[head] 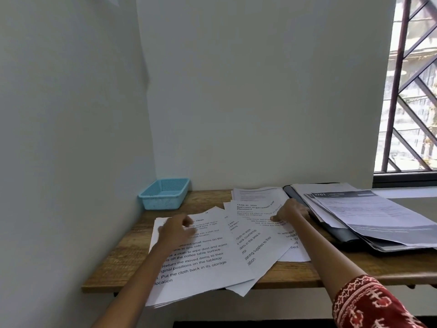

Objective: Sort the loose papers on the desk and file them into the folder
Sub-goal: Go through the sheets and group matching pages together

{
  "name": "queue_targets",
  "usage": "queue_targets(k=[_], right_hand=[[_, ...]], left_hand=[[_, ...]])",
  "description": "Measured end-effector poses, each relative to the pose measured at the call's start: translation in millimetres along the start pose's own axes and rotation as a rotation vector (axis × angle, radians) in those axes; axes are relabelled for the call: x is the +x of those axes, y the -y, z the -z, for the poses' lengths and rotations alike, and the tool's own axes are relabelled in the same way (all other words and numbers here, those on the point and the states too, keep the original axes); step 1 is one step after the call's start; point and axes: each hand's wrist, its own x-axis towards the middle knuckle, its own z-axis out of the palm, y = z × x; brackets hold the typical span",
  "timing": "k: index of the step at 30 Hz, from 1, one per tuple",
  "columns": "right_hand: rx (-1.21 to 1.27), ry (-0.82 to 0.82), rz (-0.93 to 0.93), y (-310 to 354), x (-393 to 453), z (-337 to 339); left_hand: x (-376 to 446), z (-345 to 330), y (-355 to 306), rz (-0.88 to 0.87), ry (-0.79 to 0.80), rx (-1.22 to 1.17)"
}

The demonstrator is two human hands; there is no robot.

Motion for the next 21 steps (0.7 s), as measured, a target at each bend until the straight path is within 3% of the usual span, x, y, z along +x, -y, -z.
queue_targets(k=[2,4,12,21], right_hand=[[0.018,-0.002,-0.024,0,-1,3],[0.032,-0.002,-0.036,-1,2,3],[0.196,0.017,0.107,-3,8,11],[0.743,-0.517,0.509,-9,8,83]], left_hand=[[1,-6,-15,-0.069,0.238,0.015],[1,-14,-27,-0.057,0.366,0.124],[3,-21,-32,0.014,0.379,0.225],[5,-3,-51,0.043,0.505,0.222]])
